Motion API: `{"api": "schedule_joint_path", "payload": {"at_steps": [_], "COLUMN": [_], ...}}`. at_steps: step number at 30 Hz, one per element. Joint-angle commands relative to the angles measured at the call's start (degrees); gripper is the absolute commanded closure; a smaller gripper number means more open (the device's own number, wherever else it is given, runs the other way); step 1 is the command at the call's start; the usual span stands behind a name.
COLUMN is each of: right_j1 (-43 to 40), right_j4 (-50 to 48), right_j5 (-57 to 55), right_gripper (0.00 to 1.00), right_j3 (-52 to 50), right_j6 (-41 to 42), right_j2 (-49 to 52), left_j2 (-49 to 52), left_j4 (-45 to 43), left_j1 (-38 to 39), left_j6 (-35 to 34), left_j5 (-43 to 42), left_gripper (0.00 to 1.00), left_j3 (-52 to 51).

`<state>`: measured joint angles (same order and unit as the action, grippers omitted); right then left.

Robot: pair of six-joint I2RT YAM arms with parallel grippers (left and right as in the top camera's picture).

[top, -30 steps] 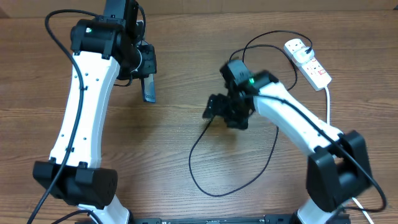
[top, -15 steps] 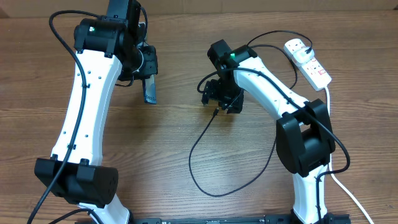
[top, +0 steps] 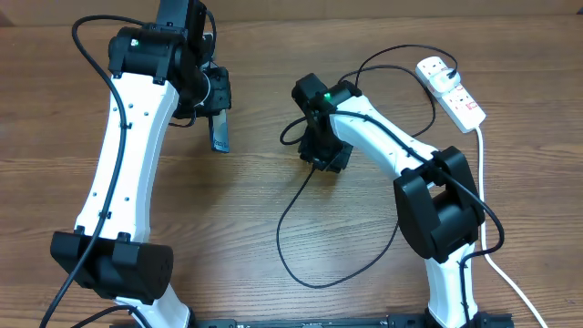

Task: Plug charger to phone and switch on socket
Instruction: 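Lower the right gripper onto the black cable's USB-C plug and grasp it, then lift the plug with the right gripper toward the phone's bottom port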

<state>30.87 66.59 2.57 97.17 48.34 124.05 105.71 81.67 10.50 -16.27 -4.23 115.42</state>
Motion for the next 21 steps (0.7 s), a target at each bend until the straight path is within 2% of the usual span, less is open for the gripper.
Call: {"api": "schedule_joint_path", "payload": {"at_steps": [1,11,15,21], "right_j1": [0.02,-0.09,-0.09,0.02], "right_j4": [-1.68,-6.47,-7.23,-8.72], "right_j5": [0.94,3.50,3.50,3.50], "right_gripper": [0.57,0.57,0.63,0.63], "right_j3": [-2.08,-4.35,-5.25,-7.63], "right_j6": [-0.35,-2.08,-1.86,-0.33], "right_j2": [-0.57,-0.57,-0.57,-0.57], "left_j2": [-0.09,-0.09,-0.09,-0.09], "left_j4": [-0.04,0.09,0.17,0.17], "left_j1": [0.50,0.50,0.50,0.50], "left_j6": [1.07,1.07,1.05,1.05], "left_j5": [-0.24,-0.24,-0.24,-0.24], "left_gripper": [0.96,0.96,0.96,0.96], "left_j3": [0.33,0.33,0.33,0.33]}}
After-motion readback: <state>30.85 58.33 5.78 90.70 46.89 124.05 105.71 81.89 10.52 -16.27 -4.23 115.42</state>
